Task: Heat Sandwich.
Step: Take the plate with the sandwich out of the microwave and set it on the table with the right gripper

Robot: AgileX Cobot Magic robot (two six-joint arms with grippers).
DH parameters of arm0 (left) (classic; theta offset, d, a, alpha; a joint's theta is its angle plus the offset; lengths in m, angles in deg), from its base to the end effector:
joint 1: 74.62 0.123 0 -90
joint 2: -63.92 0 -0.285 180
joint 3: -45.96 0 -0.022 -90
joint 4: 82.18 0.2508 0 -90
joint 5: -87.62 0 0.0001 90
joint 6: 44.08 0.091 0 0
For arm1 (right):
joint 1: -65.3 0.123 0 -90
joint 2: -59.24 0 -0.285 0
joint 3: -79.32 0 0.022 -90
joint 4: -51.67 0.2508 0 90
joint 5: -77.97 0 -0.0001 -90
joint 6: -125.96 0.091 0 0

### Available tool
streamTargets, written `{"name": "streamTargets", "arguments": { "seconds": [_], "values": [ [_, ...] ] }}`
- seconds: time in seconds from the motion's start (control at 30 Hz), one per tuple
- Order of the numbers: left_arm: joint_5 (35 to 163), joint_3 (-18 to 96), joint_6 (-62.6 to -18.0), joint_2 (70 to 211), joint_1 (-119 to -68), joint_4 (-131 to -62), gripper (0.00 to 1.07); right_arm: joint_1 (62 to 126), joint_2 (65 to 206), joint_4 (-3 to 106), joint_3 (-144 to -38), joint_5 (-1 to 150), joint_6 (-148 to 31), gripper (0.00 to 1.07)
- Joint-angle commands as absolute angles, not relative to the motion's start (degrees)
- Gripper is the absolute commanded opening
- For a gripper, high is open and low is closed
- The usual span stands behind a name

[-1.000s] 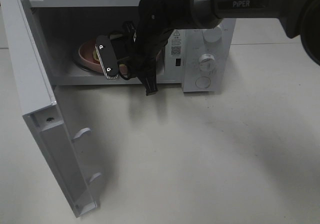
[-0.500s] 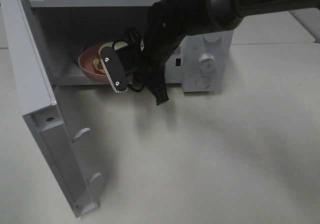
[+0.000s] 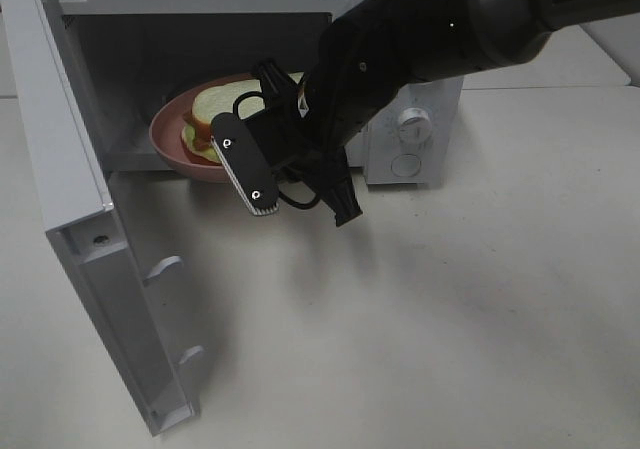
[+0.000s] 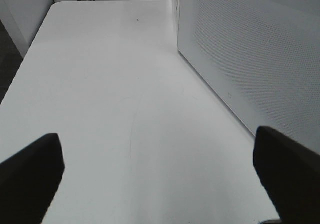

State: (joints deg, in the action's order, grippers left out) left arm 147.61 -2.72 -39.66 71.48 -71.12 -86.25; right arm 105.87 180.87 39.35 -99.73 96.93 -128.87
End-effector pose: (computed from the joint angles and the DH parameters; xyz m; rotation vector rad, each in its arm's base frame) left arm -0.0044 -0.0059 0.2780 0.0190 2.0265 0.0025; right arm 0.3304 0.2746 0.1784 -2.2333 1.1461 -0.4257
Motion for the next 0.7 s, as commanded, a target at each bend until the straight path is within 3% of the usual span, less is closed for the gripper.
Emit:
{"name": "streamTargets", "arguments": {
  "seconds": [0.03,0.7],
  "values": [
    [147.04,-2.95,-40.01,69.99,-70.89,-86.25,0.98,106.1,177.14,38.26,-96.06,92.92,-128.87,0.0],
    [147.04,-2.95,-40.01,69.99,-70.89,-86.25,0.98,106.1,162.59,38.2,-79.27,89.14,-128.87,0.0]
  ]
}}
